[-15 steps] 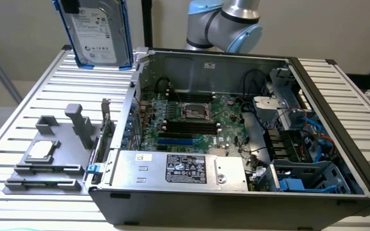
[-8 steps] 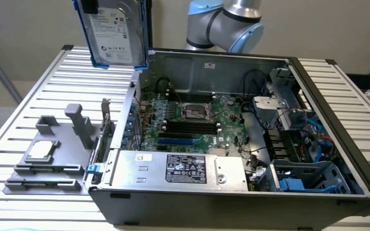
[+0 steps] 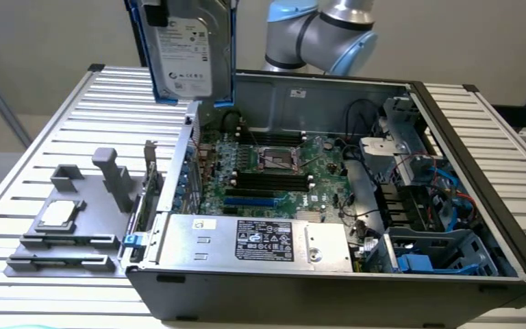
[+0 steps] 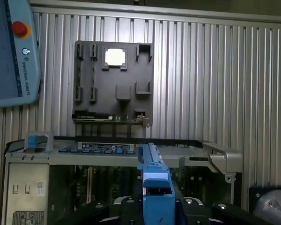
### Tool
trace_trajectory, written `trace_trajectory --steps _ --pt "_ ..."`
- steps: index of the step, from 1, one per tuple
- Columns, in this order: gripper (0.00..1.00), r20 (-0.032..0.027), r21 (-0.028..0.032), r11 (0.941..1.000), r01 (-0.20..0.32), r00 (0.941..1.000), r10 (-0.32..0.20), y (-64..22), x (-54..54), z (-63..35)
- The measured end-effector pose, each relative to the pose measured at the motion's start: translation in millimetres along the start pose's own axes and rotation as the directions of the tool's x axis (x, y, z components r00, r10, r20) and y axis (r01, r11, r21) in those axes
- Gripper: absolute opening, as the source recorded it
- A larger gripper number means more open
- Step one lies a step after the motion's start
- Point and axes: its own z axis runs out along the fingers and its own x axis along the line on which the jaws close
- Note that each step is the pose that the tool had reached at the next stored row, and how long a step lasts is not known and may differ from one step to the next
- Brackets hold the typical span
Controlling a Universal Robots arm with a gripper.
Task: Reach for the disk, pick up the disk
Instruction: 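Pick up the disk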
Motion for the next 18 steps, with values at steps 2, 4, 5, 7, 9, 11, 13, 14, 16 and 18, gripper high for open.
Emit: trace_trajectory --steps 2,4,5,7,9,11,13,14,16,18 --pt "0.33 0.0 0.0 1.0 0.0 1.0 0.0 -8.2 4.4 -0.4" --pt "0.33 0.0 0.0 1.0 0.0 1.0 0.0 -16.4 8.8 -0.7" --pt "0.33 0.0 0.0 1.0 0.0 1.0 0.0 -20.6 11.0 -0.9" --pt "0.33 0.0001 0.0 1.0 0.0 1.0 0.0 -29.0 15.4 -1.1" --pt "0.33 0.0 0.0 1.0 0.0 1.0 0.0 -37.7 19.8 -1.2" --pt "0.33 0.0001 0.0001 1.0 0.0 1.0 0.0 -46.3 23.8 -1.2" --pt "0.33 0.0001 0.0 1.0 0.0 1.0 0.0 -55.6 27.8 -1.2" --pt "0.33 0.0001 0.0001 1.0 0.0 1.0 0.0 -60.1 29.7 -1.2" --pt "0.33 0.0001 0.0001 1.0 0.0 1.0 0.0 -69.1 33.3 -1.0" --pt "0.33 0.0 0.0 1.0 0.0 1.0 0.0 -78.2 36.9 -0.9"
